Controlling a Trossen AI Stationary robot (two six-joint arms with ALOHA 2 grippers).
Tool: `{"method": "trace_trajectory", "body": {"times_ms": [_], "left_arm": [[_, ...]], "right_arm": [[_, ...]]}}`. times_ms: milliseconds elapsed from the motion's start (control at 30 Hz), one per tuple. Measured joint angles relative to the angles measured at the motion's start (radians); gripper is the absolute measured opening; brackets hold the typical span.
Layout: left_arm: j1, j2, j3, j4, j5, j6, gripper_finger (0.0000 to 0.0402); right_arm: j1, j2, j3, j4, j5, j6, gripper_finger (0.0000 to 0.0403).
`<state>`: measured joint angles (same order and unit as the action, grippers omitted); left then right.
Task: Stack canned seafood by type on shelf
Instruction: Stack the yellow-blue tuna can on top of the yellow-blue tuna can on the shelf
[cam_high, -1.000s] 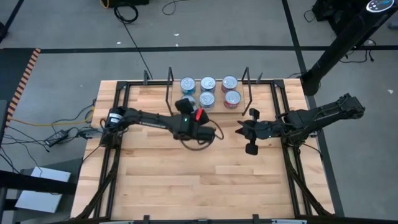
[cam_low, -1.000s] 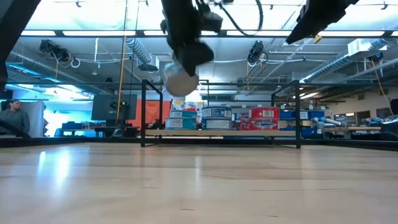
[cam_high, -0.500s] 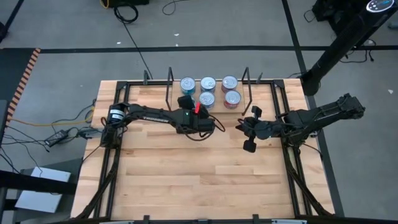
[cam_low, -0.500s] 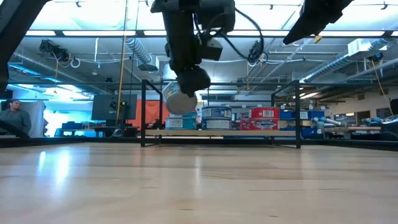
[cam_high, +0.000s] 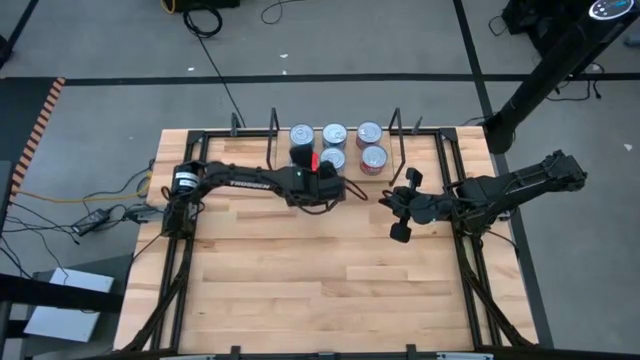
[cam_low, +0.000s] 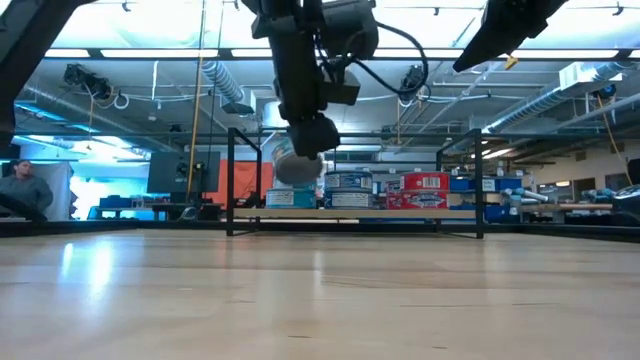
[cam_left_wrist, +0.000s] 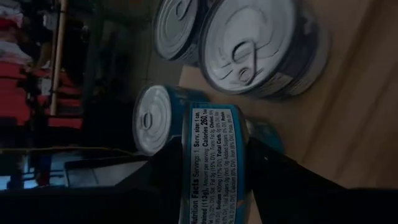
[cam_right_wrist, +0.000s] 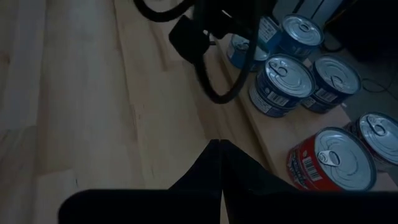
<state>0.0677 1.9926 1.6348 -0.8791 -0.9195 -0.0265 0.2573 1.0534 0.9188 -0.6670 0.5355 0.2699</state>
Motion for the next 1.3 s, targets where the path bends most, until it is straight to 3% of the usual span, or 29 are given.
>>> {"method": "trace_trajectory", "body": {"times_ms": [567,700,833,1300], "left_arm": [[0.031,-0.004,-0.082,0.057,0.053,0.055,0.015],[0.043,-0.001,-0.084,0.054,0.196,0.044,0.0195],[0.047,-0.001,-0.085,0.055,0.21,0.047,0.0217],[0.07,0.002,-0.085,0.048,0.175,0.072,0.0176]], "right_arm": [[0.0,0.0,0.0,0.001,0.0,-0.019,0.001],[0.0,0.0,0.0,0.002,0.0,-0.019,0.0009],[0.0,0.0,0.0,0.004,-0.001,-0.031,0.001],[0.0,0.0,0.0,0.008,-0.001,-0.037,0.001]]}}
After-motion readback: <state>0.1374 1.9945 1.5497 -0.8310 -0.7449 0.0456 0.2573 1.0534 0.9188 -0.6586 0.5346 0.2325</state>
